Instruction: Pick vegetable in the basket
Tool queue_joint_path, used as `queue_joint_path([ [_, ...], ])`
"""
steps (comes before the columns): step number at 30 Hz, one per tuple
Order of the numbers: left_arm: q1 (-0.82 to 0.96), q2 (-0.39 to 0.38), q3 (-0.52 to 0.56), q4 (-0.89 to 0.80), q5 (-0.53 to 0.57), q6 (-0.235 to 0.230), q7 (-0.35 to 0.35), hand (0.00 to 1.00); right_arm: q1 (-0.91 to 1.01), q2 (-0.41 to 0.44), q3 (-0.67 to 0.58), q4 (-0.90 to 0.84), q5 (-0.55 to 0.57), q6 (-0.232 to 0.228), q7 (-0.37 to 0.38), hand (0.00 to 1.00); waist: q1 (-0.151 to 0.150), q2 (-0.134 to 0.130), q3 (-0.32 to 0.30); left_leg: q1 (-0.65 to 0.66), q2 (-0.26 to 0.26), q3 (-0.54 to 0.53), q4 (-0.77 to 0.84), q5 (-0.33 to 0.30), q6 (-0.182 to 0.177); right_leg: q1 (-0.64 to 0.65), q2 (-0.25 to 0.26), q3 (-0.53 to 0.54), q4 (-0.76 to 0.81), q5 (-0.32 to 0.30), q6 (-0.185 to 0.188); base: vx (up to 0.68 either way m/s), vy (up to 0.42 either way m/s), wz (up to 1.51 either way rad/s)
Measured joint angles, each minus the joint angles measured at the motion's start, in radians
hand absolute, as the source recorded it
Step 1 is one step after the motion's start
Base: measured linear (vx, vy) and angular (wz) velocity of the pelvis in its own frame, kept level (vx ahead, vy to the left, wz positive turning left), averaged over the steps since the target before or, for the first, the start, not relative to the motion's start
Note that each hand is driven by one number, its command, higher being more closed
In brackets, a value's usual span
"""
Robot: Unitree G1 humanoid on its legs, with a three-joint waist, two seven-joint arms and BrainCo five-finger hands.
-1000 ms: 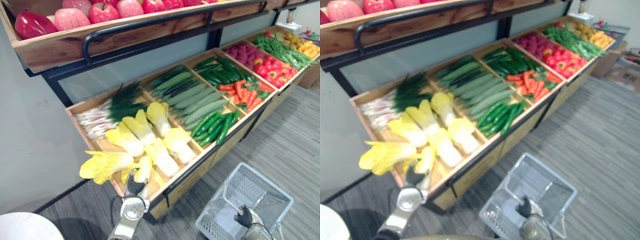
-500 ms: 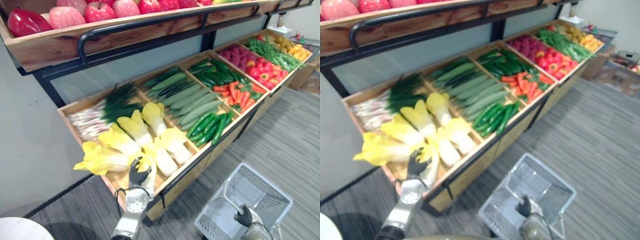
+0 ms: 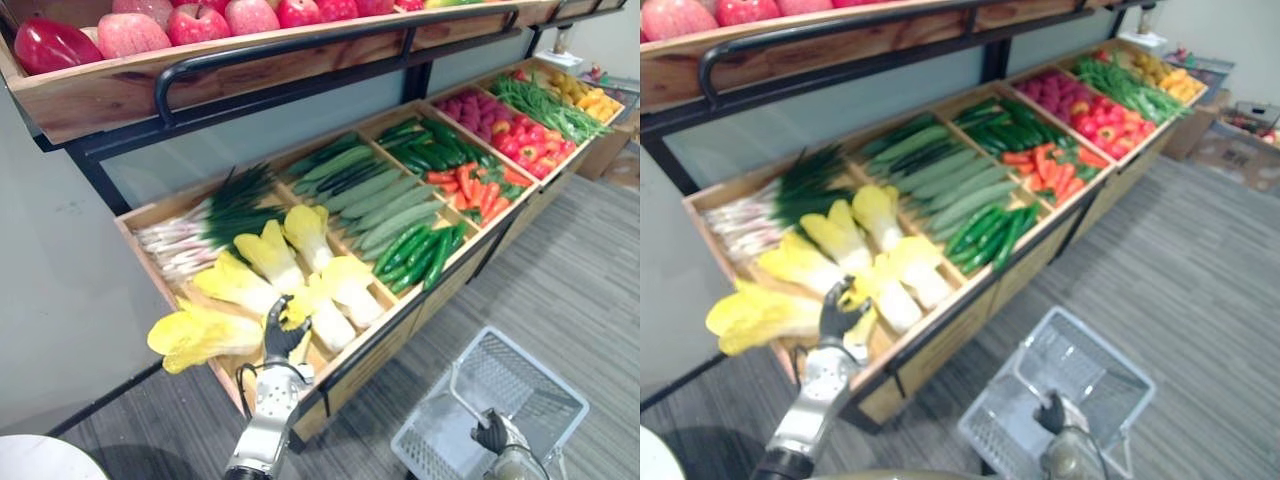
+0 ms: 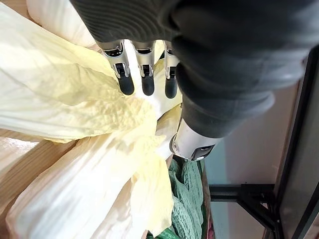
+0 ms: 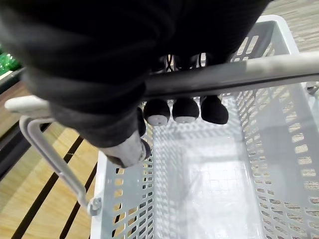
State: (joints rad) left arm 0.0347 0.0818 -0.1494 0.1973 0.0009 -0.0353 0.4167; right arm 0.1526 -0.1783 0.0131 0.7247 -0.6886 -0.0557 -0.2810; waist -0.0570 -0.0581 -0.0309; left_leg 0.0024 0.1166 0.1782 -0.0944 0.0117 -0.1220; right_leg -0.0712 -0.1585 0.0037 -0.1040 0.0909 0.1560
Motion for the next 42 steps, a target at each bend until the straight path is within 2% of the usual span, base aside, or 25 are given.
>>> queue_joint_path([
  [1,0.000,-0.001,0.000,0.000,0.000,0.000,0.000,1.00,0.000,0.000,0.000,0.000,0.000,0.000,0.000,1.00,0.000,0.000,0.000,0.000,0.000,0.000,0.000,0.000,0.000,0.000,0.000,0.000,0.000,0.000,0.000,0.00,0.000,0.00],
  [2,0.000,-0.002,0.000,0.000,0.000,0.000,0.000,0.00,0.000,0.000,-0.001,0.000,0.000,0.000,0.000,1.00,-0.001,0.000,0.000,0.000,0.000,0.000,0.000,0.000,0.000,0.000,0.000,0.000,0.000,0.000,0.000,0.00,0.000,0.00],
  [8,0.003,-0.003,0.033,0.001,0.004,0.002,0.002,0.00,-0.003,0.000,-0.004,-0.001,0.000,-0.001,0.000,1.00,-0.020,0.000,0.000,0.000,0.000,0.000,0.000,0.000,0.000,0.004,0.000,0.000,0.000,0.000,0.000,0.00,0.000,0.00],
  [24,0.005,-0.006,0.058,0.096,0.068,0.017,0.004,0.00,0.005,0.001,-0.019,-0.001,-0.001,0.000,0.000,1.00,-0.021,0.004,-0.002,0.002,0.001,0.001,0.000,0.000,0.000,0.005,0.001,0.000,0.000,0.000,0.000,0.00,0.000,0.00],
  [35,0.005,-0.013,0.068,0.157,0.209,0.017,0.001,0.00,0.008,0.001,-0.025,-0.001,-0.001,-0.001,0.000,1.00,-0.022,0.006,-0.003,0.003,0.001,0.002,0.000,0.000,0.000,0.005,0.001,0.000,0.000,0.000,0.000,0.00,0.000,0.00],
  [42,-0.030,-0.015,0.102,0.280,0.300,0.007,0.012,0.00,0.011,0.004,-0.043,-0.001,-0.010,-0.008,0.000,1.00,-0.022,0.011,-0.007,0.008,0.002,0.004,0.000,0.000,-0.001,0.007,0.002,0.002,0.000,0.000,-0.001,0.00,0.000,0.00],
])
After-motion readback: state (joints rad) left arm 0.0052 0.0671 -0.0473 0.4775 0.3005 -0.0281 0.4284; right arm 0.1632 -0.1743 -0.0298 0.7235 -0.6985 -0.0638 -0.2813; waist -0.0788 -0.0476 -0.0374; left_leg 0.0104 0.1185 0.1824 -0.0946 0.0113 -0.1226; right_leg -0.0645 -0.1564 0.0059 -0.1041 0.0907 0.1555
